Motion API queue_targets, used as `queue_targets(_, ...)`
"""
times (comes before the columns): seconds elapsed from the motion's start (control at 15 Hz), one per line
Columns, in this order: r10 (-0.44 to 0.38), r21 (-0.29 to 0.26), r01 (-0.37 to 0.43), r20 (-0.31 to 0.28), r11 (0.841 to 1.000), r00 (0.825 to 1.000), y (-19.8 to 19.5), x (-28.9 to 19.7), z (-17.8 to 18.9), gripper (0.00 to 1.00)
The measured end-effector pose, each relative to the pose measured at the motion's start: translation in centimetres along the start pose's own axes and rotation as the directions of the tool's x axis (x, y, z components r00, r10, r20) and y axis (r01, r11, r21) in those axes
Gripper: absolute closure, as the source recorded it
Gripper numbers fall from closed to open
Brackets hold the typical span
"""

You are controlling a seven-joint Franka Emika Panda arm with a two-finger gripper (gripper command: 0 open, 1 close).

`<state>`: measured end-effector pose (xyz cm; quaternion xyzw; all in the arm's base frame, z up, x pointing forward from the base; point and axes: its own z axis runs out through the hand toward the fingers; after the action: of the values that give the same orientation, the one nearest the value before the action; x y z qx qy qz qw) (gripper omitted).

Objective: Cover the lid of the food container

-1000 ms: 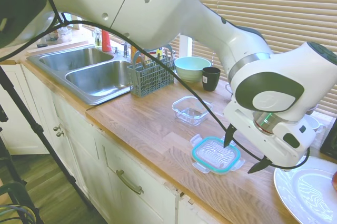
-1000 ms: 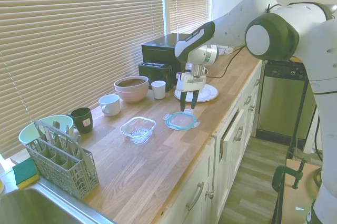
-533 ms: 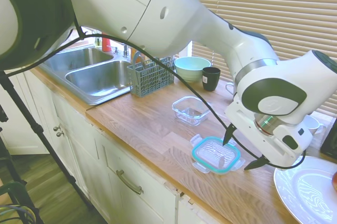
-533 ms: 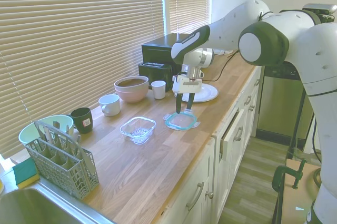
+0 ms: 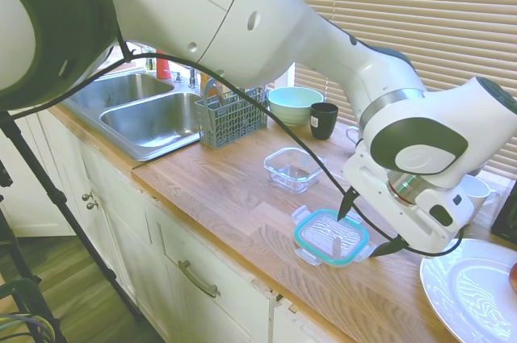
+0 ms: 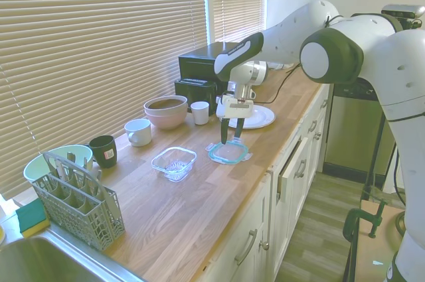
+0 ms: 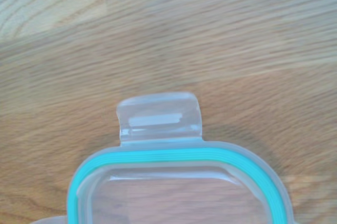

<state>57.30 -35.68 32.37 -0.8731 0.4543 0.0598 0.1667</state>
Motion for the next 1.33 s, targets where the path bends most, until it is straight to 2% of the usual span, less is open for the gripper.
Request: queue_targets(1.33, 0.028, -0.013, -0.028, 0.014, 1.0, 1.0, 0.7, 0.1, 1.1, 1.0)
